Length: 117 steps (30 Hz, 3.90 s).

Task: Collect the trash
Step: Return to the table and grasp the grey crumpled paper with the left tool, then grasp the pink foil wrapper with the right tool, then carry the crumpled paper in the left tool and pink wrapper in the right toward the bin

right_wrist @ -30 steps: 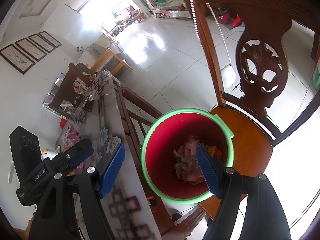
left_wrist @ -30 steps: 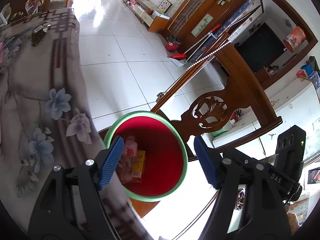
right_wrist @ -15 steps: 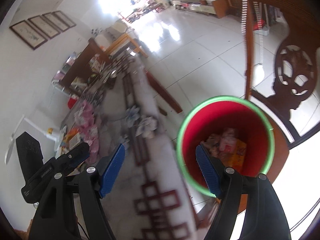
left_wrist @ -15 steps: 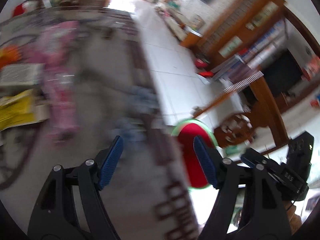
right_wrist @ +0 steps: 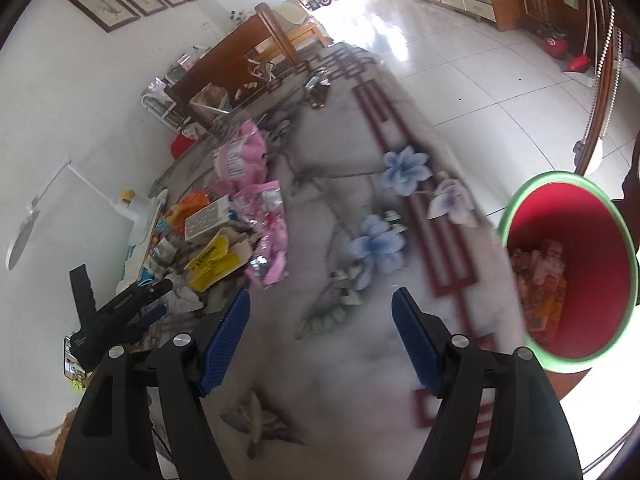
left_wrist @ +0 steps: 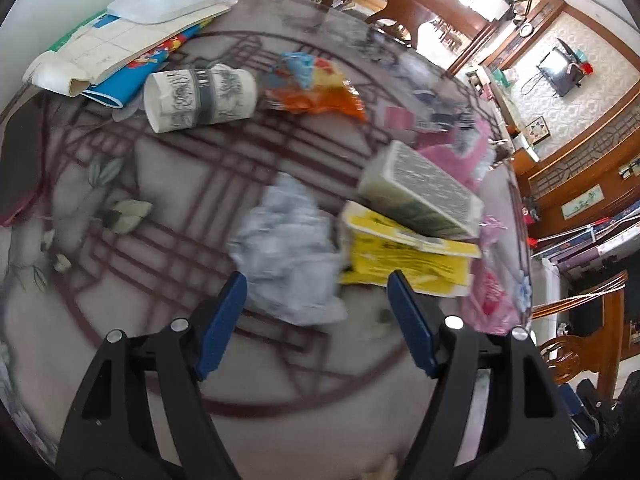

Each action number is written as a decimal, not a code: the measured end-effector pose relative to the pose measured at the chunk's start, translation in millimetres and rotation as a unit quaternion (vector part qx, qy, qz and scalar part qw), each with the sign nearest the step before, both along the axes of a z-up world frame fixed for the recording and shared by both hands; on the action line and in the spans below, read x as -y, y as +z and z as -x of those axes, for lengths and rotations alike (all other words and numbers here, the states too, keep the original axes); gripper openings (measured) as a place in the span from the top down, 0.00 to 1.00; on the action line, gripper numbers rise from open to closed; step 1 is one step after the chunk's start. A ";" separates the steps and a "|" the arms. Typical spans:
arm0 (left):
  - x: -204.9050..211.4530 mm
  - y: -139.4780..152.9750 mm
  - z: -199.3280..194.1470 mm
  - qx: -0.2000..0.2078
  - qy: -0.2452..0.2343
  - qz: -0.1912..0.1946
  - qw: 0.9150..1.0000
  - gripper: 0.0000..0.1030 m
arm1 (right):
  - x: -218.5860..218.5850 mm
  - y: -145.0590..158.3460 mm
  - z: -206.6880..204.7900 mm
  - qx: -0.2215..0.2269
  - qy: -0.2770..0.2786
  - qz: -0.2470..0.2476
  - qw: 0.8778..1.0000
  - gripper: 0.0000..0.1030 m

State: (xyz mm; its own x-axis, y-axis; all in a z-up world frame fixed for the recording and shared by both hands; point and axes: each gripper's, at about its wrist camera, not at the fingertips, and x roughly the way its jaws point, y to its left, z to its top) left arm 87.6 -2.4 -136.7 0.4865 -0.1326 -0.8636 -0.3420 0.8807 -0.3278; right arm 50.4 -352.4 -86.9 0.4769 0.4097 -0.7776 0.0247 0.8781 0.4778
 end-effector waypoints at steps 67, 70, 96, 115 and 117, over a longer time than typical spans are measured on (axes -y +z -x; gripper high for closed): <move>6.6 11.7 56.3 0.037 -0.134 0.034 0.990 0.54 | -106.0 -2.7 -4.4 0.002 0.057 0.042 0.997 0.90; 7.1 12.6 57.7 0.039 -0.133 0.034 0.990 0.54 | -104.2 -4.1 -2.3 0.001 0.057 0.043 0.997 0.90; 36.7 25.9 56.5 0.047 -0.160 0.030 0.986 0.54 | -70.7 -6.2 3.7 0.002 0.027 0.039 0.999 0.90; 105.9 27.1 43.0 0.044 -0.222 0.035 0.973 0.54 | -12.7 -6.6 16.5 -0.003 -0.018 0.029 0.999 0.90; 114.1 26.8 40.3 0.042 -0.227 0.035 0.972 0.54 | -5.5 -7.3 17.4 -0.005 -0.023 0.027 0.999 0.90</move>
State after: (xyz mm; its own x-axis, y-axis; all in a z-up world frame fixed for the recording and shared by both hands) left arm 47.3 -116.5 -109.9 0.4326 -0.4077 -0.8041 0.1084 0.9090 -0.4025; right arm 33.0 -346.9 -94.1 0.4867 0.3441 -0.8029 0.0701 0.9008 0.4285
